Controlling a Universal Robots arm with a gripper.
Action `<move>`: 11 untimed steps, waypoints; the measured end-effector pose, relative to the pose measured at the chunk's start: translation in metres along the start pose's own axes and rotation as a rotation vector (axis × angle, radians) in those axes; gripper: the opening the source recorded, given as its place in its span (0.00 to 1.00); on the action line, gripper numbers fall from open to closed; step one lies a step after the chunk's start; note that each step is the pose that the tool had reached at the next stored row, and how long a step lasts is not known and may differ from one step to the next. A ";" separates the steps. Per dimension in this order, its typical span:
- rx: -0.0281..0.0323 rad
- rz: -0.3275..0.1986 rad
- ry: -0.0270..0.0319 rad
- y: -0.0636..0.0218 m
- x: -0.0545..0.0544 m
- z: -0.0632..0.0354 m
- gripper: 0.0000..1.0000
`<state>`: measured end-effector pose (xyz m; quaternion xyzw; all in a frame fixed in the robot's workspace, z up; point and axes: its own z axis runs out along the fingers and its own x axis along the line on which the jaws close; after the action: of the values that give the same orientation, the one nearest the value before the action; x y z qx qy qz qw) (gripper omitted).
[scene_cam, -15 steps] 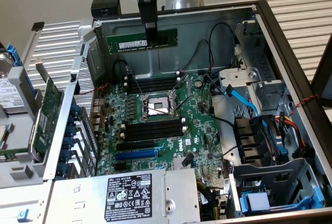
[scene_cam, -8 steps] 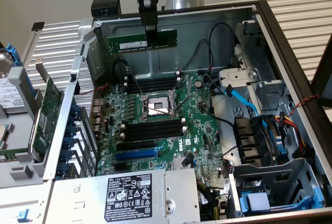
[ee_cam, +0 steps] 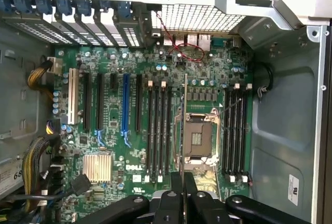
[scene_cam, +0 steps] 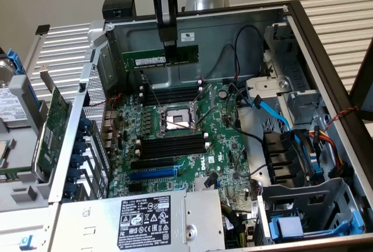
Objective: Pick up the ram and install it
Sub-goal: 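Insert the ram into the slot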
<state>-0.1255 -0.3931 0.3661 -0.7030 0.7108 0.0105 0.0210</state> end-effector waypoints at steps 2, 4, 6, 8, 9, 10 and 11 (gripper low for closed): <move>0.0000 0.000 0.0000 0.0001 0.000 0.0085 0.13; 0.0000 0.000 0.0000 0.0002 0.001 0.0136 0.13; 0.0000 0.000 0.0000 0.0003 0.001 0.0173 0.13; 0.0001 0.000 -0.0001 0.0002 0.002 0.0210 0.13; 0.0000 0.000 -0.0001 0.0003 0.003 0.0227 0.13; 0.0000 0.000 0.0000 0.0003 0.005 0.0244 0.13; 0.0000 0.000 0.0001 0.0003 0.007 0.0261 0.13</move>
<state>-0.1255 -0.3985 0.3396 -0.7030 0.7108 0.0104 0.0210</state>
